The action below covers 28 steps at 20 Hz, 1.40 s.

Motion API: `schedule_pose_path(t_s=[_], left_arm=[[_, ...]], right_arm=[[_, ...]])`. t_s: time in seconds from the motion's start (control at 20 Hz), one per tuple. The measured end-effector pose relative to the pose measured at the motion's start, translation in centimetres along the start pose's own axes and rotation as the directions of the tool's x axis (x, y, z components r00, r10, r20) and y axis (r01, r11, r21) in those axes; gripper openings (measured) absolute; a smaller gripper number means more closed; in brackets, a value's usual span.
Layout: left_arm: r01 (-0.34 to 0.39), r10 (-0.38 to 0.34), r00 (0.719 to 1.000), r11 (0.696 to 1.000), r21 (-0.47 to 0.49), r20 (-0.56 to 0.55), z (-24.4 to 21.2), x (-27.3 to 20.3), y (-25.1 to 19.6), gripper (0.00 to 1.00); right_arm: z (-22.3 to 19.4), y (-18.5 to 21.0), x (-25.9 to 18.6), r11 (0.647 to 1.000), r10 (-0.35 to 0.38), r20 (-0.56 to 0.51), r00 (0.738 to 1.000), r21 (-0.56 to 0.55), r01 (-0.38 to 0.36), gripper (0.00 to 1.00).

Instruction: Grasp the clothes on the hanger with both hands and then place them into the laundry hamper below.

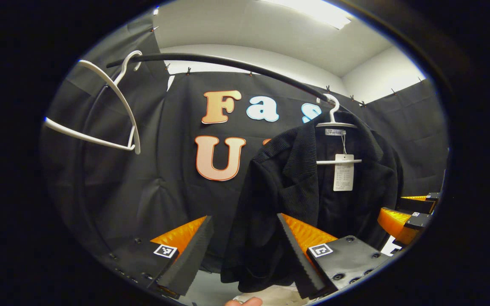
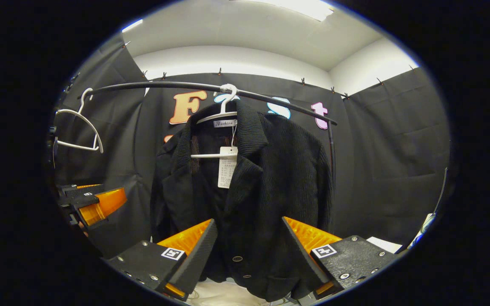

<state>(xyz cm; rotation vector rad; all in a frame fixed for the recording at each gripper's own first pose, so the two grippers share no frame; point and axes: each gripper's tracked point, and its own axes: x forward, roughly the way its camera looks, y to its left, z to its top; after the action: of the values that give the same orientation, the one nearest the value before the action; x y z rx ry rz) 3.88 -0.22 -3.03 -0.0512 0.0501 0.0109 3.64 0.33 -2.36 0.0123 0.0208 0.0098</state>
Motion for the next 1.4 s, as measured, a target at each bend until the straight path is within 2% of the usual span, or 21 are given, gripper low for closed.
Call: schedule_pose_path(t_s=[0.05,0.1,0.15,0.2,0.25,0.4,0.45,0.5,0.55,0.6,0.65,0.75,0.85,0.95,1.0,1.1,1.15,1.25,1.3,1.35,1.4], left_arm=[[-0.001,0.001,1.0,1.0,-0.006,0.003,0.1,0.1,-0.1,1.0],[0.006,-0.006,1.0,1.0,-0.014,0.003,0.1,0.2,-0.4,0.96],[0.009,-0.009,1.0,1.0,-0.017,0.007,0.3,0.2,-0.5,1.0],[0.004,-0.004,1.0,1.0,-0.015,0.011,0.5,0.1,-0.3,0.93],[0.0,0.0,1.0,1.0,-0.016,0.02,0.8,0.0,-0.2,1.0],[0.005,-0.004,0.999,1.0,-0.025,0.04,1.2,-0.2,-0.3,0.96],[0.0,0.001,0.999,1.0,-0.026,0.039,1.2,-0.3,-0.2,1.0],[-0.005,0.006,0.999,1.0,-0.028,0.037,1.1,-0.4,0.0,0.93],[-0.01,0.011,0.999,0.999,-0.033,0.034,1.0,-0.5,0.1,0.92],[-0.013,0.014,0.999,0.999,-0.042,0.032,0.9,-0.7,0.3,1.0],[-0.013,0.015,0.999,0.999,-0.05,0.028,0.8,-0.9,0.3,0.92],[-0.017,0.018,1.0,0.999,-0.051,0.026,0.5,-1.3,0.6,1.0],[-0.031,0.032,0.999,0.999,-0.033,0.024,0.2,-1.6,1.2,0.96],[-0.034,0.035,0.999,0.999,-0.028,0.021,0.0,-2.0,1.3,0.96],[-0.031,0.032,0.999,0.999,-0.031,0.021,-0.1,-2.0,1.3,0.93],[-0.023,0.024,1.0,0.999,-0.037,0.018,-0.3,-1.7,1.1,0.96],[-0.014,0.014,1.0,0.999,-0.04,0.014,-0.4,-1.3,0.8,0.96],[0.026,-0.025,1.0,0.999,-0.047,0.013,-0.6,-0.5,-0.5,0.96],[0.05,-0.049,0.999,0.998,-0.048,0.015,-0.6,0.0,-1.3,0.93],[0.076,-0.075,0.997,0.996,-0.05,0.017,-0.6,0.5,-2.2,0.96],[0.102,-0.101,0.995,0.993,-0.051,0.018,-0.7,1.0,-3.2,0.96]], right_arm=[[0.2,-0.2,0.2,1.0,-0.007,0.006,1.0,0.0,0.007,0.93],[0.4,-0.2,0.4,1.0,-0.012,0.011,1.0,-0.003,0.012,0.93],[0.8,-0.1,0.5,1.0,-0.014,0.024,1.0,-0.008,0.014,0.93],[1.1,0.0,0.7,1.0,-0.019,0.033,0.999,-0.012,0.02,0.93],[1.3,0.0,1.0,1.0,-0.026,0.036,0.999,-0.013,0.026,0.93],[2.1,1.5,2.7,1.0,-0.005,0.057,0.998,0.026,0.004,0.91],[2.4,2.1,3.6,0.999,0.006,0.071,0.997,0.031,-0.008,0.89],[2.6,2.4,4.4,1.0,0.007,0.08,0.997,0.021,-0.009,0.93],[2.5,2.2,5.4,1.0,-0.015,0.085,0.996,0.0,0.015,0.93],[2.3,1.2,6.4,0.997,-0.066,0.09,0.994,-0.023,0.069,0.93],[2.1,0.4,7.3,0.991,-0.119,0.094,0.988,-0.041,0.124,0.96],[0.8,-1.3,9.5,0.975,-0.211,0.088,0.973,-0.056,0.217,0.93],[-0.5,-2.6,11.1,0.961,-0.265,0.068,0.962,-0.059,0.269,0.93],[-0.7,-4.0,11.8,0.951,-0.294,0.065,0.954,-0.083,0.298,0.93],[-0.6,-4.6,11.8,0.95,-0.293,0.071,0.953,-0.09,0.299,0.93],[-0.2,-5.6,11.8,0.955,-0.269,0.084,0.959,-0.108,0.277,0.95],[-0.1,-6.4,11.7,0.953,-0.269,0.085,0.959,-0.119,0.278,0.92],[0.6,-7.5,11.3,0.955,-0.243,0.095,0.965,-0.15,0.255,0.58],[0.9,-7.8,10.8,0.954,-0.229,0.106,0.968,-0.175,0.245,0.41],[1.4,-8.1,10.4,0.952,-0.218,0.115,0.969,-0.195,0.237,0.34],[1.7,-8.2,9.5,0.952,-0.206,0.123,0.971,-0.204,0.228,0.17]])
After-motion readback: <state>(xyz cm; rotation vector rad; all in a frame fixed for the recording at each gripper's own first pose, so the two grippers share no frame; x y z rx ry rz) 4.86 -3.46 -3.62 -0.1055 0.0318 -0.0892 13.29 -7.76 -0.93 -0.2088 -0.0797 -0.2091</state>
